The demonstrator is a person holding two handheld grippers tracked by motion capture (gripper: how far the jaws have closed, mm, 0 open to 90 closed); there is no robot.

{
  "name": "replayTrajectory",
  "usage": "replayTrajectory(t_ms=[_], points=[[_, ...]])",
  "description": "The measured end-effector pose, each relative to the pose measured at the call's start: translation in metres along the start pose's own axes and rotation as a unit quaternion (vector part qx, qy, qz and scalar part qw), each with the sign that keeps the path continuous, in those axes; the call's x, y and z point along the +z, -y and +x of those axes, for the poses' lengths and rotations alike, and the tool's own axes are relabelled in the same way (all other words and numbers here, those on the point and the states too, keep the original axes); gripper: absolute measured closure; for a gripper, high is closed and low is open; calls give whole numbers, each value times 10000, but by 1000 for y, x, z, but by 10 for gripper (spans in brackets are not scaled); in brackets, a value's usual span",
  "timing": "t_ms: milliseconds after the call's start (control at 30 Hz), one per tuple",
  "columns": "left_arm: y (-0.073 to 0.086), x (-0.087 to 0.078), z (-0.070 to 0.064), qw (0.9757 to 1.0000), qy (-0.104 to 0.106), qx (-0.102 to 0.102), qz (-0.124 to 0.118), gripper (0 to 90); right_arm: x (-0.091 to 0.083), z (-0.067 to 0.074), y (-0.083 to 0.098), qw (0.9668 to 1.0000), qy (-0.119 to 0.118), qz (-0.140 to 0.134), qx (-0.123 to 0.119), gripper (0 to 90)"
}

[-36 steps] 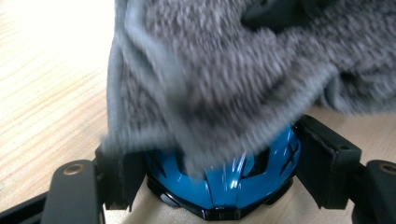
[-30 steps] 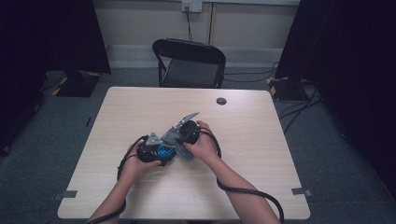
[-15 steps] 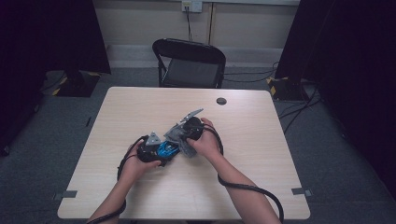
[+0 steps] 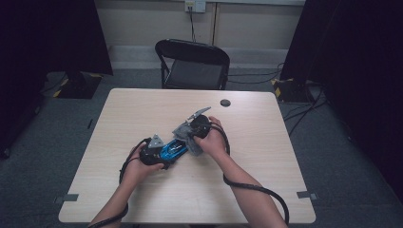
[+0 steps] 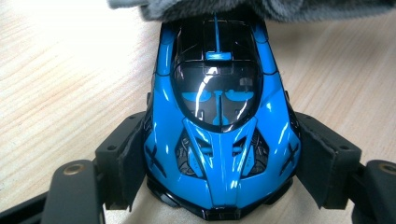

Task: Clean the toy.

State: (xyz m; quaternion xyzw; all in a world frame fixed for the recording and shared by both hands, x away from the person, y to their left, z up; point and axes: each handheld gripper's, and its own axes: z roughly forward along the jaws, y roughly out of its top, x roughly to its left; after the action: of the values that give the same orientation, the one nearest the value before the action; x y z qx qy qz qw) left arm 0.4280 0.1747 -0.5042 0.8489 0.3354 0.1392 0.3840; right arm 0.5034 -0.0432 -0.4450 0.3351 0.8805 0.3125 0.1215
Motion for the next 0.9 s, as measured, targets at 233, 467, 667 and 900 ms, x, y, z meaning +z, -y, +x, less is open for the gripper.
replayTrajectory(t_ms=[233, 467, 667, 900], points=[[0, 0, 0, 10000, 0, -2, -2, 254, -1, -22, 8, 9989, -77, -26, 464, 814], [0, 0, 0, 10000, 0, -2, -2, 254, -5, -29, 7, 9989, 153, 10, 435, 813], [0, 0, 0, 10000, 1, -3, -1, 254, -20, -37, 7, 9984, 212, -110, 516, 813], [0, 0, 0, 10000, -1, -1, 0, 254, -33, -21, -1, 9995, 56, -226, 229, 812]])
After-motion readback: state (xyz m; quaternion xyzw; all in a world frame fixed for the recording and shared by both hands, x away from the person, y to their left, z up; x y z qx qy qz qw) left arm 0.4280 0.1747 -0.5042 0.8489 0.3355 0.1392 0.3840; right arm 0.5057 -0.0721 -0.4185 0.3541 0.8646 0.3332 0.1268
